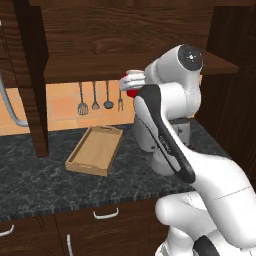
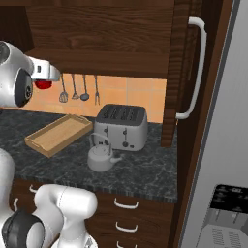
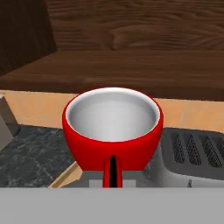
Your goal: Pick the kettle from the counter and place it on the tray. Then pick the mug from the cabinet and place it on the tray. Then close the cabinet doors.
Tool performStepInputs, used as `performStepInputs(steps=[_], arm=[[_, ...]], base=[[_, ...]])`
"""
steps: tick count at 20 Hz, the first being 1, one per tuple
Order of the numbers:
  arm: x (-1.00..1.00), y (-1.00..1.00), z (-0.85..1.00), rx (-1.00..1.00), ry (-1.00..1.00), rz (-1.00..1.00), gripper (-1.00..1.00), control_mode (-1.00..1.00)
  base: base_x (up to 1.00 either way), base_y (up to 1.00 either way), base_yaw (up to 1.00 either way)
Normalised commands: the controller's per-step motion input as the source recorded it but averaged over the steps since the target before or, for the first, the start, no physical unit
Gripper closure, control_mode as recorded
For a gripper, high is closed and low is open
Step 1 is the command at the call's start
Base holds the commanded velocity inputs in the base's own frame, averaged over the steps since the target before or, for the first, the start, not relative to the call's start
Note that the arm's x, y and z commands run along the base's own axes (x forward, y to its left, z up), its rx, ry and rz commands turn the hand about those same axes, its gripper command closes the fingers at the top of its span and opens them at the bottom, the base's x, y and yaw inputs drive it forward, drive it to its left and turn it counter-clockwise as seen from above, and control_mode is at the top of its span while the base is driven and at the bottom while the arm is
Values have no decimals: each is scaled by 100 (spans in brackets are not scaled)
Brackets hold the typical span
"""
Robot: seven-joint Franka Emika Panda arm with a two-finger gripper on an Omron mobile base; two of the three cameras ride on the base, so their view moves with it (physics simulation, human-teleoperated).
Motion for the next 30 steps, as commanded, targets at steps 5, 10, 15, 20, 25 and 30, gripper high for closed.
performStepInputs(steps=[5, 10, 15, 20, 25, 30], arm=[[-51, 90, -41, -4, 0, -36, 100, -100], [-8, 59, -55, -1, 5, -28, 100, -100], [26, 18, -55, 0, 2, -18, 100, -100], [54, 2, -43, 0, 1, -22, 100, -100], [57, 3, -38, 0, 1, -11, 100, -100], [60, 4, -38, 0, 2, -4, 100, -100]], base=[[0, 0, 0], [0, 0, 0], [0, 0, 0], [0, 0, 0], [0, 0, 0], [0, 0, 0]])
